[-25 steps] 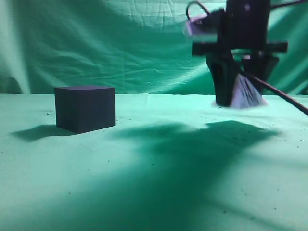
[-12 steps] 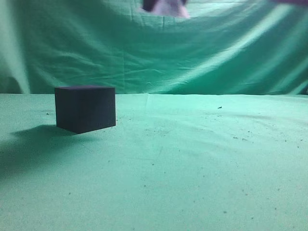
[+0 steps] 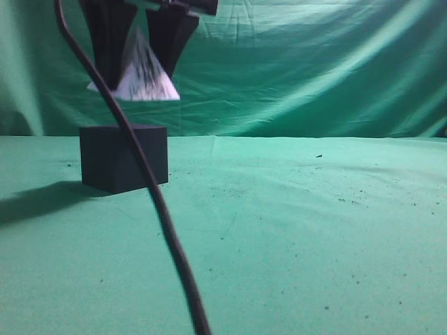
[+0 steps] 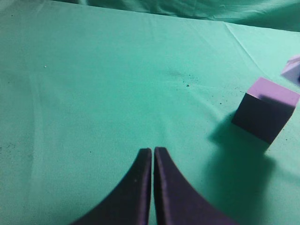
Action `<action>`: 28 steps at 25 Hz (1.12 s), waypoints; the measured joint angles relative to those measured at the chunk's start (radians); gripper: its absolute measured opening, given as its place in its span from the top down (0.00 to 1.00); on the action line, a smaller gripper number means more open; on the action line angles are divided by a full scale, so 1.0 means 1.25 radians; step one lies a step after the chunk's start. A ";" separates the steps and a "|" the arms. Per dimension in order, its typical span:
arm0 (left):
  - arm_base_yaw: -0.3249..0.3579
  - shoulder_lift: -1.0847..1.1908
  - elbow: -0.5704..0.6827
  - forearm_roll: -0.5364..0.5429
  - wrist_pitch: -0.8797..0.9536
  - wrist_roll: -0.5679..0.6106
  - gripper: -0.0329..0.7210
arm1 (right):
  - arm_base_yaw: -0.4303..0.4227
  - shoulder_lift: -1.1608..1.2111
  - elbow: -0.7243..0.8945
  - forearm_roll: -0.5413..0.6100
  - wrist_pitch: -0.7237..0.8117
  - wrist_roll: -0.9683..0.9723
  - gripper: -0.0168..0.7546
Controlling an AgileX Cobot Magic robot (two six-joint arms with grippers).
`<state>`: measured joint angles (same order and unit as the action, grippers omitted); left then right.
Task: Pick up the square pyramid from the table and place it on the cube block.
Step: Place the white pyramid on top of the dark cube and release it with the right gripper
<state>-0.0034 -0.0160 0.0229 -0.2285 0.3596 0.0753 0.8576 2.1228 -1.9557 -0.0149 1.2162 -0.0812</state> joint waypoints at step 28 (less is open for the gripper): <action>0.000 0.000 0.000 0.000 0.000 0.000 0.96 | 0.000 0.058 -0.048 0.002 -0.028 0.000 0.12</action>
<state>-0.0034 -0.0160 0.0229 -0.2285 0.3596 0.0753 0.8576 2.1952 -2.0159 -0.0124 1.1806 -0.0812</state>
